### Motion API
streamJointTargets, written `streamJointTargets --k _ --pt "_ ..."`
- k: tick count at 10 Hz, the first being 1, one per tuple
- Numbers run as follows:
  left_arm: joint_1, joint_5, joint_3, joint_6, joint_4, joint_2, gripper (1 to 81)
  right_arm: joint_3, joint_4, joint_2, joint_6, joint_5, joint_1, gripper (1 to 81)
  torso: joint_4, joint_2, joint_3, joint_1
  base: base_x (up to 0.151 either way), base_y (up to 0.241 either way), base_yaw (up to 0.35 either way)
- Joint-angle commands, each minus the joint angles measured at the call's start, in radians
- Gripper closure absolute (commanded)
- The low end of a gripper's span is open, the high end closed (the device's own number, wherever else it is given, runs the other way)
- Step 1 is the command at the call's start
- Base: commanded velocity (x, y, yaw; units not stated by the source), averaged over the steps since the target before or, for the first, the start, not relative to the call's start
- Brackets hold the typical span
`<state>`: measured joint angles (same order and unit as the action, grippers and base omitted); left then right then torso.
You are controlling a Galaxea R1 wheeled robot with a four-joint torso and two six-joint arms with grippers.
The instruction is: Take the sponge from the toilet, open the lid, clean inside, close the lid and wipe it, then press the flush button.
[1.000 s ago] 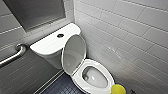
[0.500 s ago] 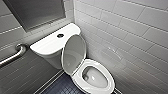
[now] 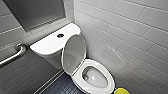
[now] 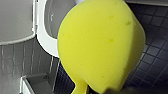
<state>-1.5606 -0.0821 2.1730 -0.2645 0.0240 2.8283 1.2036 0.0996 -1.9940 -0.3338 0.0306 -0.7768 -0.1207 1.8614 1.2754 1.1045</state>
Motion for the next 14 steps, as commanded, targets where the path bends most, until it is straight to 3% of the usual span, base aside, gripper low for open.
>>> streamJointTargets --k 1,2,3,4,6,8,12,14 --pt "-0.028 0.078 -0.028 -0.007 0.002 0.002 1.0 -0.040 -0.020 0.027 -0.008 0.201 0.226 81.1 0.047 0.000 0.000 0.000 0.000 0.000 0.000" --pt "-0.028 0.079 -0.028 -0.007 0.001 0.002 1.0 -0.021 -0.020 -0.011 -0.010 0.245 0.272 81.1 0.055 0.000 0.000 0.000 0.000 0.000 0.000" --pt "-0.028 0.079 -0.028 -0.006 0.001 0.002 1.0 0.012 -0.020 -0.060 -0.022 0.280 0.311 81.1 0.074 0.000 0.000 0.000 0.000 0.000 0.000" --pt "-0.028 0.079 -0.028 -0.006 0.001 0.002 1.0 0.057 -0.021 -0.120 -0.039 0.324 0.349 81.1 0.045 0.000 0.000 0.000 0.000 0.000 0.000" --pt "-0.026 0.079 -0.028 -0.004 -0.001 -0.002 1.0 0.149 -0.023 -0.231 -0.056 0.394 0.409 81.1 0.073 0.000 0.000 0.000 0.000 0.000 0.000" --pt "-0.022 0.079 -0.028 -0.004 -0.003 -0.007 1.0 0.278 -0.034 -0.367 -0.083 0.474 0.480 81.1 0.072 0.000 0.000 0.000 0.000 0.000 0.000" --pt "-0.022 0.079 -0.027 -0.001 -0.004 -0.013 1.0 0.512 -0.026 -0.620 -0.090 0.523 0.563 81.1 0.072 0.000 0.000 0.000 0.000 0.000 0.000" --pt "-0.022 0.079 -0.025 -0.001 -0.004 -0.013 1.0 0.556 -0.023 -0.702 -0.139 0.508 0.581 81.1 0.072 0.000 0.000 0.000 0.000 0.000 0.000"
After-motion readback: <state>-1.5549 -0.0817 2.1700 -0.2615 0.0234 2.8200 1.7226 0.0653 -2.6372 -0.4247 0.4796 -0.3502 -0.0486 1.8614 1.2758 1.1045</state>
